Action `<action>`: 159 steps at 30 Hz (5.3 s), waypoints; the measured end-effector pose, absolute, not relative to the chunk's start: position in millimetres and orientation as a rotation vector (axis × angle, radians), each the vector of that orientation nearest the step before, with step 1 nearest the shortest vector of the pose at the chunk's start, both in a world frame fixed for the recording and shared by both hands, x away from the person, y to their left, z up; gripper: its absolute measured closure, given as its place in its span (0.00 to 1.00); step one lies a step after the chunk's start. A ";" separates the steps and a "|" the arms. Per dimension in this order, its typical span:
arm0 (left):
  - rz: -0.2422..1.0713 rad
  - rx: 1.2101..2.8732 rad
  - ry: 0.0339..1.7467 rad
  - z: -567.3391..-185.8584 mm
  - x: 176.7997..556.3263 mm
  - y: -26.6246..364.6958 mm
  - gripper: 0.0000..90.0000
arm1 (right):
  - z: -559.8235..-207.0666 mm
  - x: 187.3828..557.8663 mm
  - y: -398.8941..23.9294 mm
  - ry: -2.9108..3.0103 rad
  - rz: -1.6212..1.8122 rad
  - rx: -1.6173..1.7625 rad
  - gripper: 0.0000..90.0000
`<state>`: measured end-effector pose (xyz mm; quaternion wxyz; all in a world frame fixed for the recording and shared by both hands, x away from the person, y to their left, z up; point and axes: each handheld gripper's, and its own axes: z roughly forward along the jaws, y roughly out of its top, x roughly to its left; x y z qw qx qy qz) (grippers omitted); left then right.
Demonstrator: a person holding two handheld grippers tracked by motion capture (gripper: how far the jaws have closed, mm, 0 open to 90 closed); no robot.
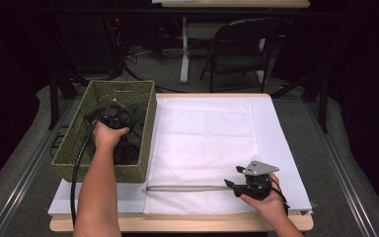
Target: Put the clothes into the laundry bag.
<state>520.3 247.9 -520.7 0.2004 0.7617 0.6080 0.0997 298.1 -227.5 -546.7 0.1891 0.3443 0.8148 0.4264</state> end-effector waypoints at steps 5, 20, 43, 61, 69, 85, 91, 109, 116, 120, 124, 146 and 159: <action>0.247 2.104 1.692 -517.5 519.0 249.2 0.65 | -546.8 298.3 -227.2 2.296 1.195 0.967 0.38; 0.265 2.010 1.605 -490.6 497.3 261.5 0.73 | -547.2 298.3 -225.3 2.293 1.198 0.953 0.38; 0.449 1.902 1.483 -434.2 452.0 287.5 0.73 | -539.5 299.6 -213.3 2.322 1.200 0.783 0.48; 0.485 1.894 1.430 -396.4 436.8 288.2 0.73 | -520.2 327.7 -191.5 2.445 1.229 0.803 0.68; 0.484 1.899 1.402 -386.5 430.6 284.5 0.73 | -529.9 322.2 -176.9 2.509 1.237 0.743 0.70; 0.446 1.909 1.354 -378.0 425.9 272.2 0.73 | -553.2 314.6 -171.2 2.598 1.177 0.700 0.61; 0.433 1.921 1.349 -378.8 426.1 270.0 0.73 | -559.5 317.0 -167.3 2.631 1.124 0.682 0.73; 0.428 1.926 1.330 -378.6 424.0 265.0 0.73 | -549.3 328.9 -171.4 2.583 1.198 0.748 0.90; 0.414 1.931 1.320 -379.2 423.8 261.1 0.73 | -554.7 320.2 -169.1 2.613 1.163 0.657 0.75; 0.408 1.934 1.316 -379.4 423.5 259.0 0.73 | -561.1 320.7 -169.6 2.623 1.122 0.658 0.65; 0.395 1.939 1.308 -379.5 422.7 257.4 0.73 | -562.6 322.6 -170.4 2.636 1.142 0.664 0.68; 0.381 1.965 1.279 -378.6 419.2 251.8 0.73 | -547.2 325.2 -169.3 2.623 1.187 0.666 0.97; 0.373 1.966 1.269 -376.5 416.9 251.7 0.73 | -528.5 353.6 -172.0 2.604 1.186 0.721 1.00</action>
